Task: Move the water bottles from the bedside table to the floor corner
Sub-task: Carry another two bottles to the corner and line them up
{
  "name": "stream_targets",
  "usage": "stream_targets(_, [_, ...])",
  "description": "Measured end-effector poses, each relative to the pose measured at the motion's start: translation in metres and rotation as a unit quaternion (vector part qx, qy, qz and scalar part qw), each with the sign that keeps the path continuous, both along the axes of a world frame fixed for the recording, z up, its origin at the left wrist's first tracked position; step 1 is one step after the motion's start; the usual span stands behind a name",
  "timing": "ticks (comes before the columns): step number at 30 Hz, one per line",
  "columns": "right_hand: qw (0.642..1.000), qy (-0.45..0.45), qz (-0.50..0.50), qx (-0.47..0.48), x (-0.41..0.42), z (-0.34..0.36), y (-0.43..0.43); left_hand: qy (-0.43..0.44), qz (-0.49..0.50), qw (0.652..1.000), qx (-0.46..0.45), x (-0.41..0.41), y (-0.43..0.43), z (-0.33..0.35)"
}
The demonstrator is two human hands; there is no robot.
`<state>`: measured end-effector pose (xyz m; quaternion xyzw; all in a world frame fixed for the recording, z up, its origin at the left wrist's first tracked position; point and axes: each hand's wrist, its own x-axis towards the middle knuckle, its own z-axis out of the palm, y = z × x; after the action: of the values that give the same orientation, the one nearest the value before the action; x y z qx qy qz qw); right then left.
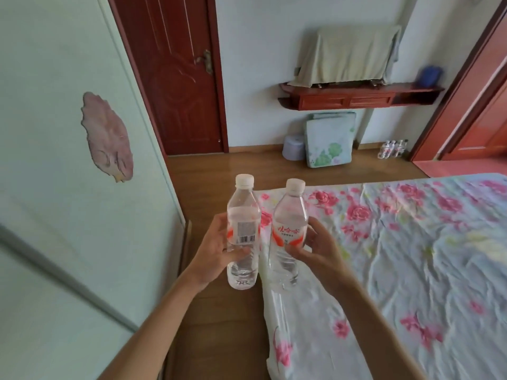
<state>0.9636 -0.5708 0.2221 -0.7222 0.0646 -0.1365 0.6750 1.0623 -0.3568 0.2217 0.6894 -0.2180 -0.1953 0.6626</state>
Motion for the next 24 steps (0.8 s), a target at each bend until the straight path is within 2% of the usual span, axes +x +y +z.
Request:
stream_targets(9, [0.999,0.009,0.035,-0.009,0.078,-0.007,0.011,-0.001,0.05,0.999,0.004,0.062,0.015,-0.014])
stream_targets(24, [0.999,0.029,0.029,-0.008,0.263,0.005,0.044,-0.002,0.046,0.999,0.008,0.25,0.044,-0.018])
